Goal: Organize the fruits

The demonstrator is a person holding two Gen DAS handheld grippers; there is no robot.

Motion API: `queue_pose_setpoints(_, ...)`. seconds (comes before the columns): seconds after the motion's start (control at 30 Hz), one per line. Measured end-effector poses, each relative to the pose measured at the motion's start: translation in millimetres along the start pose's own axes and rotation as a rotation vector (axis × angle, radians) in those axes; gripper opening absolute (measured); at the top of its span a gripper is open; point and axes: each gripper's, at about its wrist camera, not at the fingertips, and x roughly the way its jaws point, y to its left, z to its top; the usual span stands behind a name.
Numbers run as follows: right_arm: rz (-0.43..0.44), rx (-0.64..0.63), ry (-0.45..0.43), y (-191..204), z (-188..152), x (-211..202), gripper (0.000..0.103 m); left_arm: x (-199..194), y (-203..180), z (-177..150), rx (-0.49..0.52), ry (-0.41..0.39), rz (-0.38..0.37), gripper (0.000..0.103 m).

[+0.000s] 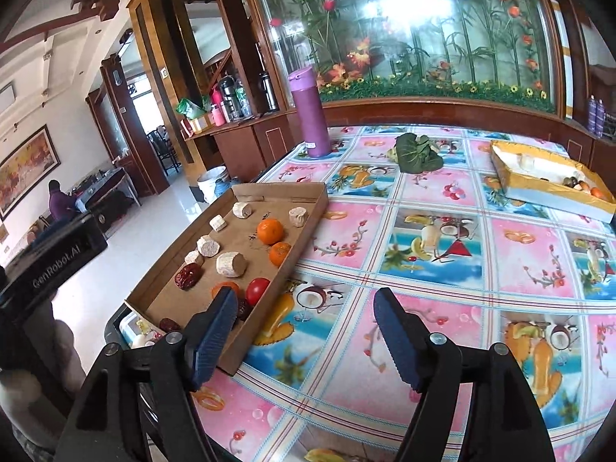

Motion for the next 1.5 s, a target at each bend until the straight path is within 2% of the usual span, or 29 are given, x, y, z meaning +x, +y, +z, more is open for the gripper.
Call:
queue_pose_setpoints(0.1,-0.009,-0.017,-0.017,-0.1,-2.1,-3.9,0.084,-3.9,-8.5,2.8,0.003,-0.013,-0.015,0.103)
queue_pose_setpoints(0.2,-0.023,-0.03,-0.025,-2.0,-3.0,-3.9,0.087,1.4,-17.6,1.5,-0.007,0.05,-0.088,0.103)
queue_pose_setpoints(0.27,-0.035,-0.037,-0.02,-4.0,-3.9,-1.2,0.087,7.8,-24.4,-3.3,0.002,0.093,-0.103,0.103)
queue_pose_setpoints(0.43,-0.088,-0.032,-0.007,-15.0,-5.7,5.1,0.088,21.8,-38.0,-22.8,0.041,0.17,-0.119,0.103)
queue_pose_setpoints(0.57,-0.14,-0.032,0.007,-22.3,-6.5,12.3,0.089,34.3,-40.5,-32.4,0.031,0.225,-0.136,0.103)
queue_pose_setpoints(0.9,-0.156,-0.094,0.06,-5.0,-10.9,32.3,0.089,62.2,-33.9,-51.6,-0.001,0.332,-0.17,0.103)
queue_pose_setpoints(1.5,-0.172,-0.217,0.106,38.6,-22.5,49.8,0.089,72.5,-11.8,-61.9,-0.039,0.371,-0.192,0.103)
